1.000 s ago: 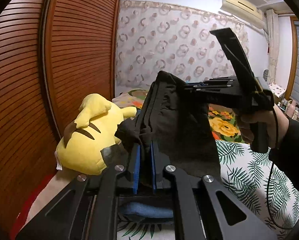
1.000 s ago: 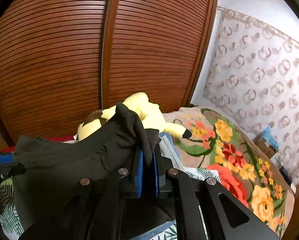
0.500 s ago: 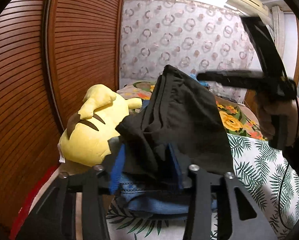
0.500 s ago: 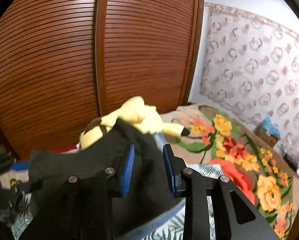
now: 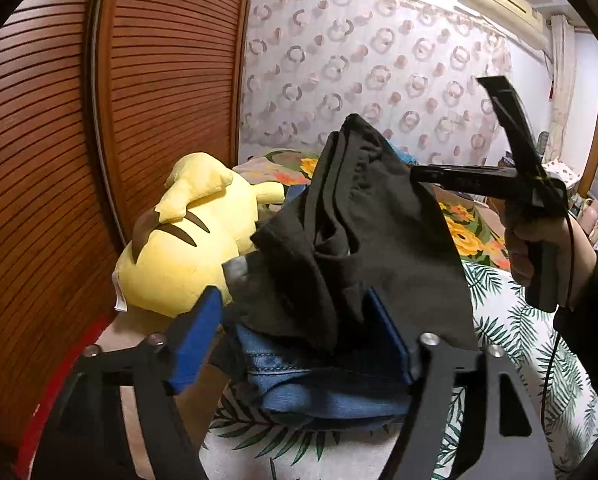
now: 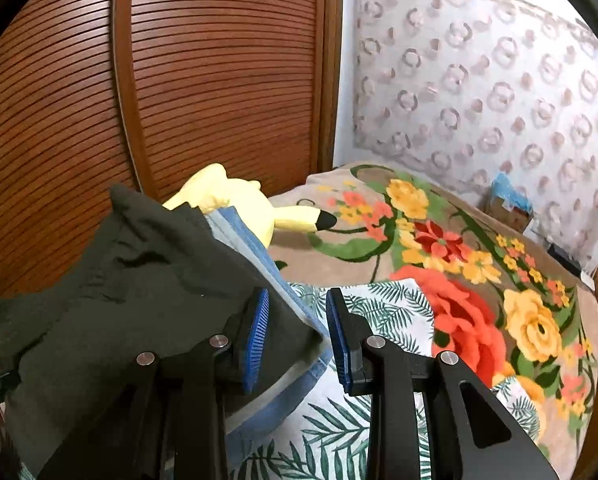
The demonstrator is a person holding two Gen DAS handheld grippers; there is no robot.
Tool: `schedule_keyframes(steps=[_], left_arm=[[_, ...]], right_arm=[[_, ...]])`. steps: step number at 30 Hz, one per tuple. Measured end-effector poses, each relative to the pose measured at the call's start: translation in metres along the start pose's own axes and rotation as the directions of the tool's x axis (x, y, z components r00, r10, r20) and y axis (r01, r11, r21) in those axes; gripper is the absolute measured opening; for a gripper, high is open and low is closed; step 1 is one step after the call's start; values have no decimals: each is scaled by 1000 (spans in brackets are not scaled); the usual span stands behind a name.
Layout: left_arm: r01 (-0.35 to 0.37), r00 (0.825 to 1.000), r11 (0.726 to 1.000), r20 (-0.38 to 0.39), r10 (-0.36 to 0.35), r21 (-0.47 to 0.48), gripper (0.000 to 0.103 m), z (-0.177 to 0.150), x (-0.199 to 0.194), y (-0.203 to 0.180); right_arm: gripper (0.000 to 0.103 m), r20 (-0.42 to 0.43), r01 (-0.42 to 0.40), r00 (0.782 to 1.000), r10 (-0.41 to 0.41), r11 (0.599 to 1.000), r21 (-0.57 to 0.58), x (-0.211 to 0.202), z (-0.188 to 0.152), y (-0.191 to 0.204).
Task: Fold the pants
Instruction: 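Lower the shorts onto the folded jeans stack with both tools and open them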
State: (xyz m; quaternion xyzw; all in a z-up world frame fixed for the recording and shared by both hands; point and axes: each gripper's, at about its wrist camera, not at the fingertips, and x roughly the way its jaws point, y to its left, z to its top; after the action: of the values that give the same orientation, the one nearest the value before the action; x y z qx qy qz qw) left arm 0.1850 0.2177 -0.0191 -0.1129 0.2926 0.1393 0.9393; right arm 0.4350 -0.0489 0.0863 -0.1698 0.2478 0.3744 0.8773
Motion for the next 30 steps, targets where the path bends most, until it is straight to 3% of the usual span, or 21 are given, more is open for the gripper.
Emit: schedule_keyframes(steps=[11,21,30], left_arm=[[10,1000,999,8,-10,50,102,-2,-22,-8],[8,999,997,30,-10,81,102,-6,-57,-15],[34,999,996,29,-36,86,102,-20,-78,-24]], right_arm=[[31,48,-41,998,42,999,-8,-48,-45,22],[31,77,-44,996,43,999,14,-104,-74,40],[58,92,1,996,-6,998,56,-155,-107,59]])
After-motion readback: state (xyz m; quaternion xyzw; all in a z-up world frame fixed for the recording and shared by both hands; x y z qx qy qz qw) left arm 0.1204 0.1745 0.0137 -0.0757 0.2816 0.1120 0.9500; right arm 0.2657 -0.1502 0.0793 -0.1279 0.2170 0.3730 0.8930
